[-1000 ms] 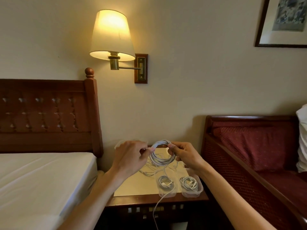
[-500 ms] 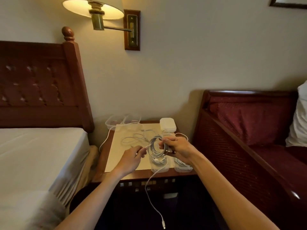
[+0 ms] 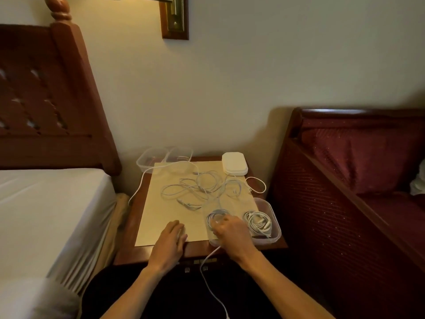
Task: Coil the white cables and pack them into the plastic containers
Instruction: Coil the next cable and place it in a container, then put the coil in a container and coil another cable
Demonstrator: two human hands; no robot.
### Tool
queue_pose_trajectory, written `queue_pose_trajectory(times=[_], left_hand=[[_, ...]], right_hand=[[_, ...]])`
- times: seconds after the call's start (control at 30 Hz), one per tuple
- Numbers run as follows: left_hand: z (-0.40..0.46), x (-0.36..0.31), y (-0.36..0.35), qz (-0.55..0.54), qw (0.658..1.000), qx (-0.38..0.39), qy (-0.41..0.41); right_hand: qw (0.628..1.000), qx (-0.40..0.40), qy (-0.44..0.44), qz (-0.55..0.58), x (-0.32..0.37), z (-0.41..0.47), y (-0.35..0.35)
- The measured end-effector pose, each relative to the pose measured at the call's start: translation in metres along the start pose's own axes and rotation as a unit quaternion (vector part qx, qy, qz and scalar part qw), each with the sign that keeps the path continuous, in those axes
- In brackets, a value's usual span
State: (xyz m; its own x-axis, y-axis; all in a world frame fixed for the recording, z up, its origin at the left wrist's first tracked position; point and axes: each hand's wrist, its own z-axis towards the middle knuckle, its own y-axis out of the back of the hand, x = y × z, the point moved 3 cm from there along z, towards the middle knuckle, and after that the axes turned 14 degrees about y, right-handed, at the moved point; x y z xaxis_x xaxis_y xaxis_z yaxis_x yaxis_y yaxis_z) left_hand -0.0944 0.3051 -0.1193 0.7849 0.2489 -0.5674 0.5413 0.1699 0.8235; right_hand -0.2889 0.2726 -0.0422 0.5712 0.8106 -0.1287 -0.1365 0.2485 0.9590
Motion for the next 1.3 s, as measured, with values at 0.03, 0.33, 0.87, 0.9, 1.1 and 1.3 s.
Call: queue_pose_trajectory(times=[0.03,0.33,0.87,0.9,1.1,1.3], left_hand=[[0.001,0.002,-0.003,0.002,1.000,-0.002,0.001],[-0.005,0.003,-0.013,0.048,0.995,-0.088,-0.028],[-0.008,-0.001,-0.008,0.051,0.997,-0.059,-0.016],[-0.009,-0.001,-0.008,0.051,0.997,-0.059,-0.016],[-0.009,-0.004,-0.012,-0.037,0.998,-0.045,0.024],[-0.073,-0.054,-0.015,-0.261,0.958,-0.094,0.068]], right_hand=[[1.000,0.022,0.003,-0.010,-0.001,0.001,-0.008],[0.990,0.073,0.026,0.122,-0.015,0.005,-0.009],[0.850,-0.080,-0.283,0.438,-0.094,0.069,0.005],[0.833,-0.122,-0.300,0.449,-0.097,0.071,0.012],[0.708,-0.232,-0.348,0.569,-0.108,0.084,0.043],[0.659,-0.264,-0.371,0.598,-0.116,0.099,0.053]])
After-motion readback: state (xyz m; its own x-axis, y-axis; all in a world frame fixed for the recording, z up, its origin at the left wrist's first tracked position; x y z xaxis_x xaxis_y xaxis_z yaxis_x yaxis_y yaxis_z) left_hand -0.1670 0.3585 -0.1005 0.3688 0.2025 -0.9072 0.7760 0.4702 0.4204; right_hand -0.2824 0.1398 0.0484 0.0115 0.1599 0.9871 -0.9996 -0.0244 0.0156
